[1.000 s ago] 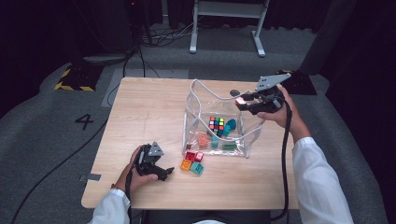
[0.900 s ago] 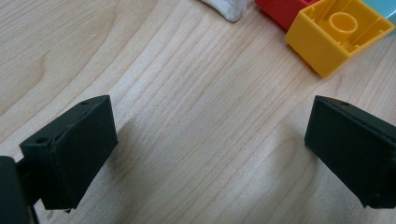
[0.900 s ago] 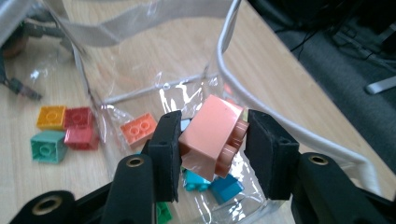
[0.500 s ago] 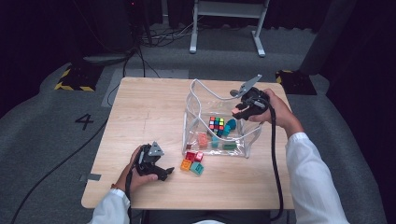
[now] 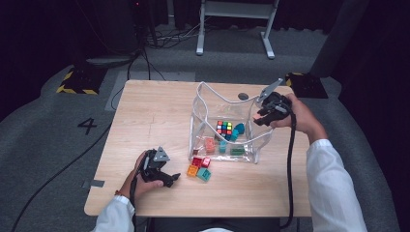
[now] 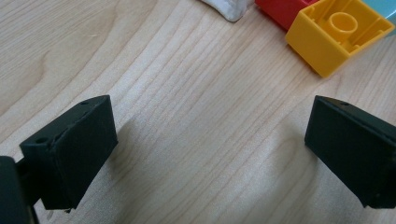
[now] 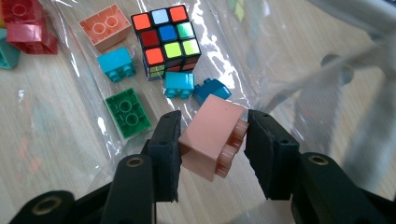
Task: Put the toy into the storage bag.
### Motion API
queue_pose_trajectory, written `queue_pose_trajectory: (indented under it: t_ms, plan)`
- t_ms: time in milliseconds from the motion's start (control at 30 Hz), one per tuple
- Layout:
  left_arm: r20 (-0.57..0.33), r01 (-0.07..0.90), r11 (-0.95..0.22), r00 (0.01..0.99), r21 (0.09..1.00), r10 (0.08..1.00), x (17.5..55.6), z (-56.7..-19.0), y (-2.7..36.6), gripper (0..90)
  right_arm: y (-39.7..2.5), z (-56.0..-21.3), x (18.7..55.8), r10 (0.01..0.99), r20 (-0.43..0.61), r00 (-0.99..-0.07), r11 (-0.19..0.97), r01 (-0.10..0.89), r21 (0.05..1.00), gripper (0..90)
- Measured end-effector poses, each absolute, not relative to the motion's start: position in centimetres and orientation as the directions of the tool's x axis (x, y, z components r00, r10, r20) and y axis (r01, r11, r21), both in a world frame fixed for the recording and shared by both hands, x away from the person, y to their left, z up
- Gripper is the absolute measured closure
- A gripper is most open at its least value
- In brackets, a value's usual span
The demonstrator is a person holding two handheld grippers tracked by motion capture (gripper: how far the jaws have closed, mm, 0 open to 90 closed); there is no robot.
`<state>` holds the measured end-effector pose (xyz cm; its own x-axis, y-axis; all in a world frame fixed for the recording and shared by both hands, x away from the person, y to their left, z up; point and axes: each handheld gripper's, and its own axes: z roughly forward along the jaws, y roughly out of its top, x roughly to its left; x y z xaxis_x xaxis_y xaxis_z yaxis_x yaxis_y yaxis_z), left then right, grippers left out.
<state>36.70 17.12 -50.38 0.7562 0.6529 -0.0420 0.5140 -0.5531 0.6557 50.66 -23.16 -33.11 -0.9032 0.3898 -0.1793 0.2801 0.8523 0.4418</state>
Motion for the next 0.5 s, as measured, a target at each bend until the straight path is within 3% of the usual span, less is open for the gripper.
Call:
queue_pose_trajectory:
  t_ms: [367, 500]
  plan:
    - [-0.043, 0.514, -0.553, 0.756, 0.655, 0.653, 36.7, -50.4, 17.1, 2.4, -25.3, -32.7, 49.6, 0.415, -0.177, -0.892, 0.808, 0.273, 0.522, 54.9]
    - [-0.041, 0.513, -0.554, 0.757, 0.655, 0.653, 36.7, -50.4, 17.1, 2.4, -26.0, -32.1, 49.0, 0.459, -0.164, -0.873, 0.743, 0.276, 0.610, 49.9]
